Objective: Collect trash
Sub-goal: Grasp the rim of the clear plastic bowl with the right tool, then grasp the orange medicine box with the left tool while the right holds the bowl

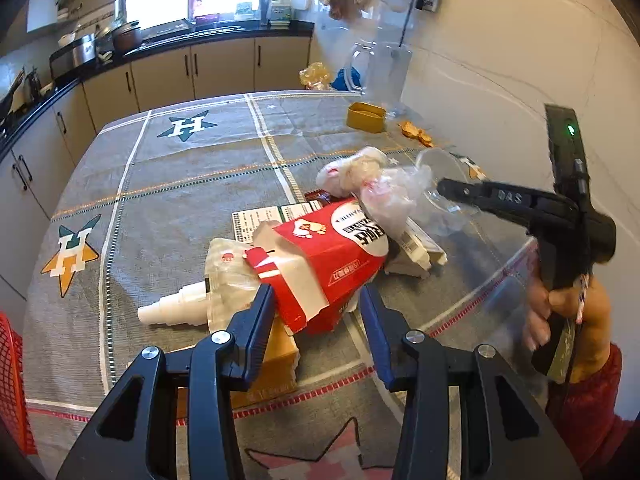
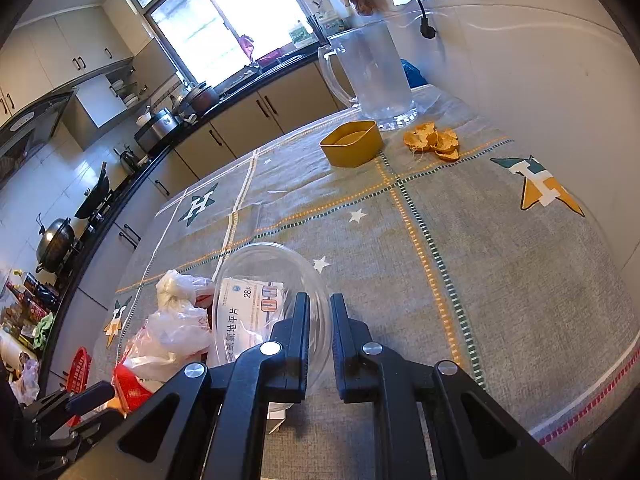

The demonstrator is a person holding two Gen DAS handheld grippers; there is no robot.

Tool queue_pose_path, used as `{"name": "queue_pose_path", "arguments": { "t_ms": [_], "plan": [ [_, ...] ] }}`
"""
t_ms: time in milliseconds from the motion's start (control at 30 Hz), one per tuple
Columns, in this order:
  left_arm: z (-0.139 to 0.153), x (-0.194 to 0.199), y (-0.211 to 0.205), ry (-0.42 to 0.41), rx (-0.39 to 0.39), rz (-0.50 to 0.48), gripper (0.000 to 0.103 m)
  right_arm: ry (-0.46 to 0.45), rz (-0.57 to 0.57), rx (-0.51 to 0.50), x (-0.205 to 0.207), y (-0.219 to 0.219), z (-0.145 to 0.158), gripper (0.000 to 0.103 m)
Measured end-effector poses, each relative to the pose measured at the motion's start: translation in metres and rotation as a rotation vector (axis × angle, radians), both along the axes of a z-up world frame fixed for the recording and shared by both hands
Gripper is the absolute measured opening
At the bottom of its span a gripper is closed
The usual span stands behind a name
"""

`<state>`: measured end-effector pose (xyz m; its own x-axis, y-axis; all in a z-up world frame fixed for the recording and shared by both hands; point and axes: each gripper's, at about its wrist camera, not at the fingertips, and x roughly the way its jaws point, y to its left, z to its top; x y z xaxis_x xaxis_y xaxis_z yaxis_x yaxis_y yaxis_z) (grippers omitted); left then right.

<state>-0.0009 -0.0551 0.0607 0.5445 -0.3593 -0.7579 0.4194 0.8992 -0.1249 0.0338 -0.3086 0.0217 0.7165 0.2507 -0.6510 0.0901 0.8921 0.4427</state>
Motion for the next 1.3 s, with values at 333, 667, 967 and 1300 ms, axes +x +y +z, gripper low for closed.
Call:
{"name": "queue_pose_path", "arguments": {
  "t_ms": [333,667,967,1300],
  "plan": [
    [-0.003,0.013,0.017,0.060,-0.067,0.057,0.051,0.000,0.007,0.007,-0.001,0.000,-0.001,0.011],
    [-0.011,0.006,0.062,-0.012,0.153,-0.041,0.074,-0.001,0.011,0.008,-0.001,0.000,-0.001,0.011],
    [-0.033,-0.008,0.064,0.037,0.130,-0.132,0.078,0.001,0.003,0.008,-0.001,0.000,-0.002,0.012],
    [-0.028,-0.048,0.052,0.022,0.052,-0.284,0.078,0.001,0.006,0.008,-0.001,0.001,-0.002,0.012]
  ]
}}
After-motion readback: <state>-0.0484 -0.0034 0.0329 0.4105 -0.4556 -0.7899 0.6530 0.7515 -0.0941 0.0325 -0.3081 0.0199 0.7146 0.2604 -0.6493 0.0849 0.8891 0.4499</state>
